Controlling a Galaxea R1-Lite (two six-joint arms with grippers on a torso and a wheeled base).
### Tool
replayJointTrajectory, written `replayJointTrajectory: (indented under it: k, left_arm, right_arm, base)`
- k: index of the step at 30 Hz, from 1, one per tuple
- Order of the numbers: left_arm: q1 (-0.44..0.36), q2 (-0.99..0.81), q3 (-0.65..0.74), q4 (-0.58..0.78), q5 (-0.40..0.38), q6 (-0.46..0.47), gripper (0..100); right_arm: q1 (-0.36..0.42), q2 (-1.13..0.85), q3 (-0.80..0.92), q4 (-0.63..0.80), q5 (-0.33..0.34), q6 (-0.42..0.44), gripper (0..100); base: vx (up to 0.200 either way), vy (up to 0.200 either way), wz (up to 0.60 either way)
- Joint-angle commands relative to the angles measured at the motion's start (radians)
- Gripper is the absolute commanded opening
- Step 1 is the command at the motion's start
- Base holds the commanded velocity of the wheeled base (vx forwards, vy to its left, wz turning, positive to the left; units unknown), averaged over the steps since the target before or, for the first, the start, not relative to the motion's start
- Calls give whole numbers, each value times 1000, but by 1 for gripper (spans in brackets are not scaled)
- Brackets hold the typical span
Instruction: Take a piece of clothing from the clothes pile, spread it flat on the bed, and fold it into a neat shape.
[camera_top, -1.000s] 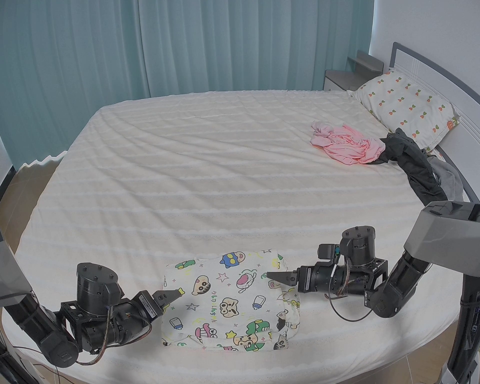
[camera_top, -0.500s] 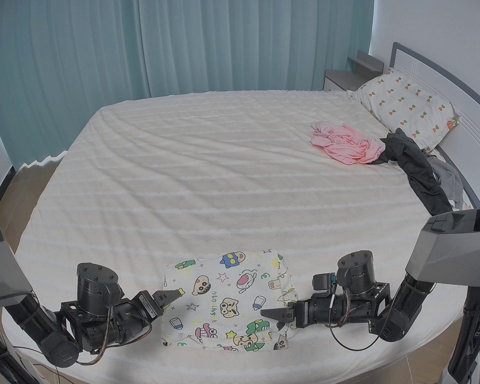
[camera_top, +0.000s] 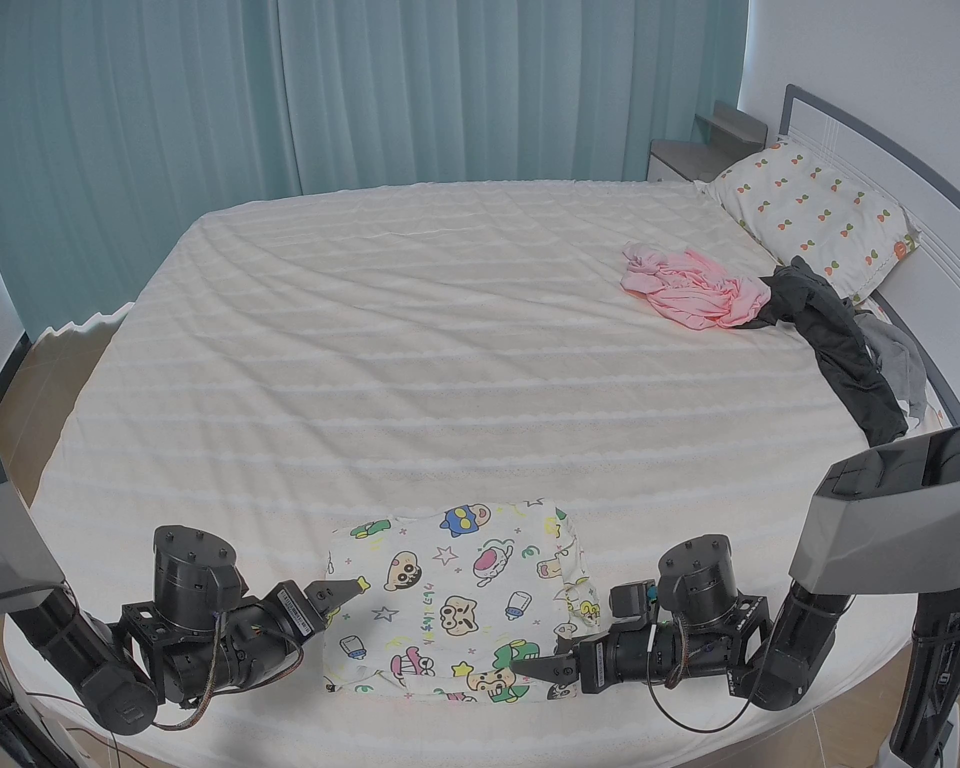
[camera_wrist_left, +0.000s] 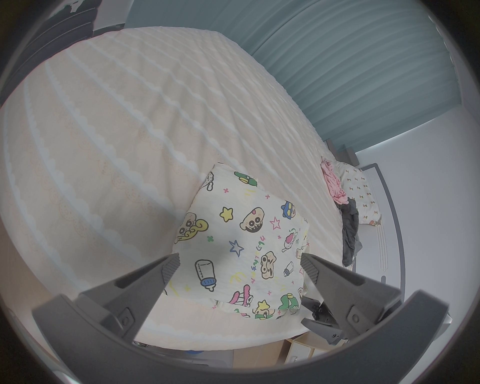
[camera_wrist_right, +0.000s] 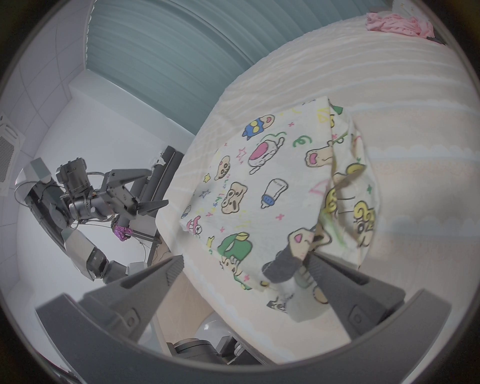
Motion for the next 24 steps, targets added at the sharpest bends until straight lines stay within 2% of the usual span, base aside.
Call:
replayJointTrajectory:
  k: [1,10,16,24]
  left_arm:
    - [1,-1,0,0,0,0,100]
    - [1,-4,0,0,0,0,100]
    - [1,-6,0,0,2,0,100]
    - [1,-4,0,0,2,0,100]
  right_arm:
    - [21,7,23,-26,-2,2,0]
    - [-6,7,101,-24,-5,-12,0]
    - [-39,-7,141,-31,-5,-60,0]
    - [-52,-22,157,-29,-5,-63,0]
  base:
    - [0,0,0]
    - [0,0,0]
    - [0,0,0]
    - [0,0,0]
